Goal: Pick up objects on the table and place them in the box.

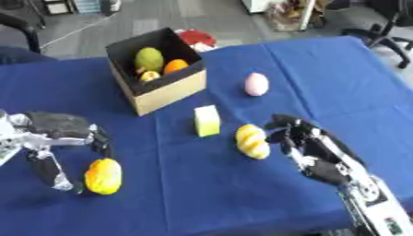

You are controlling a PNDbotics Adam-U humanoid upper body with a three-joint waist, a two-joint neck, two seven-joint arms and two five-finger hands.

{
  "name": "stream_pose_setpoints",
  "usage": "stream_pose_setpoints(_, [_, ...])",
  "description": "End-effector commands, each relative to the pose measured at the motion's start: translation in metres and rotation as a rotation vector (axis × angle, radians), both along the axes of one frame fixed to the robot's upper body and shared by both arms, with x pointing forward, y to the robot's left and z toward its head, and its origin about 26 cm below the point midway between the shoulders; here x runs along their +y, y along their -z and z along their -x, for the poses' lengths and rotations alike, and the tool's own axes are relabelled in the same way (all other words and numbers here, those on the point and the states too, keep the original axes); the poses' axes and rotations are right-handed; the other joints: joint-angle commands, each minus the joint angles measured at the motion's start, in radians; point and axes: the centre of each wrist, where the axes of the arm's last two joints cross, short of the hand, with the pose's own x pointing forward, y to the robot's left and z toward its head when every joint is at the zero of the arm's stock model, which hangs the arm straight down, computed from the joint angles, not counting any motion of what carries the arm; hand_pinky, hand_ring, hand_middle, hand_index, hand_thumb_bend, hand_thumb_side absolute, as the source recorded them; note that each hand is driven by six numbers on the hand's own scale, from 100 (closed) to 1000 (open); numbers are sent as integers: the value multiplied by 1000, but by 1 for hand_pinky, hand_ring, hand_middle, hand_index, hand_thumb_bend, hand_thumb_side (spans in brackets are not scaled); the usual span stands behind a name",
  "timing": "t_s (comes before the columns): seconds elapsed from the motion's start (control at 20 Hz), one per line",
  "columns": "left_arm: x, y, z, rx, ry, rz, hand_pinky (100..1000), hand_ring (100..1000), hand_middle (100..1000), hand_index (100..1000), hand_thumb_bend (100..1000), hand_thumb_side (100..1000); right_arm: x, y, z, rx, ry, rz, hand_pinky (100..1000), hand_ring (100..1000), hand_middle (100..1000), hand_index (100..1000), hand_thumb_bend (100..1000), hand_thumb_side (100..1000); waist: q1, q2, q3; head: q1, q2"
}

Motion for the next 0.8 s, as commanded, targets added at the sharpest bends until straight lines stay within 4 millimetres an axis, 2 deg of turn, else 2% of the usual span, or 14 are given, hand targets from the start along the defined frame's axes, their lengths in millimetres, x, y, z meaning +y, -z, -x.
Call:
stream_pose_setpoints(0.05, [1,-8,-2,47,174,-152,732,615,590,757,467,100,-2,-6,-1,-19,-6,15,793,721,774,912,100,334,12,-17,-1,-4,4])
stream_pose_setpoints(0.2, [-1,-5,-3,52,175,-133,704,576,544,717,430,100,-2,-6,-1,-19,-9,14,794,721,774,912,100,334,12,-17,-2,-5,4])
stream_pose_setpoints(0.25, [-2,-5,-3,53,173,-126,680,539,503,677,383,100,-2,-6,-1,-18,-9,14,794,721,774,912,100,334,12,-17,-2,-6,4])
stream_pose_setpoints(0.3, [-2,-5,-3,49,170,-115,660,510,471,643,388,100,-2,-6,-1,-18,-10,15,794,721,774,912,100,333,12,-18,-2,-7,4])
stream_pose_setpoints(0.35, [-2,-8,-4,41,167,-103,643,485,443,610,269,100,-2,-5,-1,-18,-10,15,794,721,774,912,100,333,12,-18,-3,-7,4])
stream_pose_setpoints(0.4, [-2,-11,-4,27,162,-89,637,474,428,595,360,100,-2,-5,-1,-17,-10,15,794,721,774,912,100,333,12,-19,-2,-7,4])
stream_pose_setpoints(0.6, [-2,-34,-7,-50,137,-24,610,435,381,545,335,100,-2,-5,-1,-15,-9,14,794,722,775,912,100,333,13,-21,-1,-11,4])
stream_pose_setpoints(0.8, [-7,-67,-13,-155,116,30,620,438,383,551,370,100,-2,-4,-1,-13,-9,15,795,721,775,913,100,331,12,-23,-1,-17,4])
